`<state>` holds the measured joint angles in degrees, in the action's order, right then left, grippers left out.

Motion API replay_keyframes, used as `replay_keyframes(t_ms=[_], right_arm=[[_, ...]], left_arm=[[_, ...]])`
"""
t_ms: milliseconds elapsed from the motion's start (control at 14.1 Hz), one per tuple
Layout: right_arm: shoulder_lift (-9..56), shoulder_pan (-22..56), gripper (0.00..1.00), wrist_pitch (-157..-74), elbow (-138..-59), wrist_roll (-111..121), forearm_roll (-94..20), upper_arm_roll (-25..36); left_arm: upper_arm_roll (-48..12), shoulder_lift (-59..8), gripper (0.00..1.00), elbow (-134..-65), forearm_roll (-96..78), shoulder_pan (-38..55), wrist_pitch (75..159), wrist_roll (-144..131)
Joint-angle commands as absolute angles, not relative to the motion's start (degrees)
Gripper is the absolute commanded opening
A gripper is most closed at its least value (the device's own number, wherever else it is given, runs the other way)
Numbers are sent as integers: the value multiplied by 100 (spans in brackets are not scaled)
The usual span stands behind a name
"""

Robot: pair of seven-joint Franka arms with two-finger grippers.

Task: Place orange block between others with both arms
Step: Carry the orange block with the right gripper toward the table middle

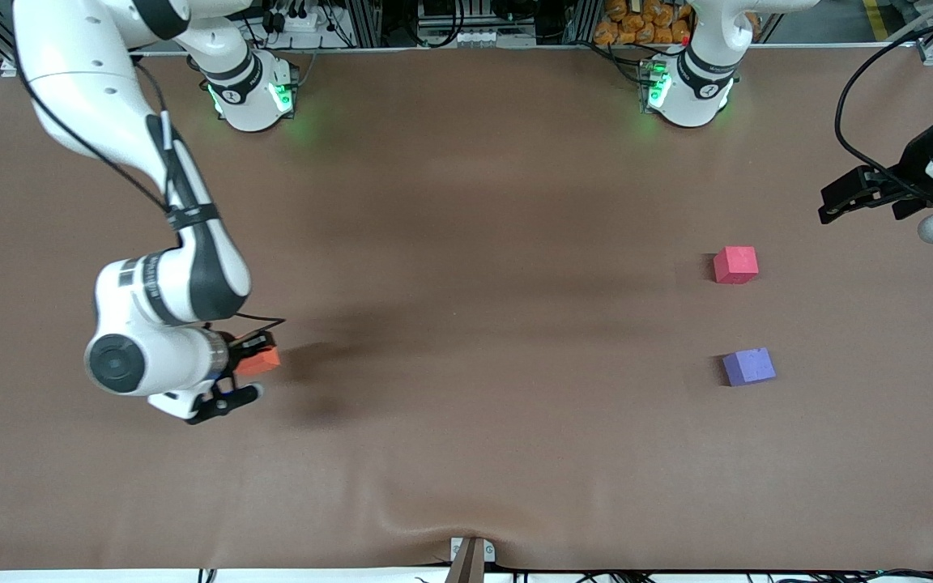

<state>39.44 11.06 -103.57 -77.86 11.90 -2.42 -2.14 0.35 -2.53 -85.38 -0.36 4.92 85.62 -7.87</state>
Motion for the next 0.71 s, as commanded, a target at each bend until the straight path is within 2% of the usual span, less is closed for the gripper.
replay_keyframes(t_ms=[0,424,636], right_arm=[[4034,1589,0,-10510,-7603,1222,-299,-167],[4368,3135,0,-11959,-7611,-304,-475,-158],[4429,3760,0,-12137,-7559,-1367,-483,-158]], left_arm=[[0,-264,100,-8473,35,457,8578,-747],[0,-299,100,-8490,18,448,8683,-747],[0,-334,100,-8490,9,492,8701,-747]])
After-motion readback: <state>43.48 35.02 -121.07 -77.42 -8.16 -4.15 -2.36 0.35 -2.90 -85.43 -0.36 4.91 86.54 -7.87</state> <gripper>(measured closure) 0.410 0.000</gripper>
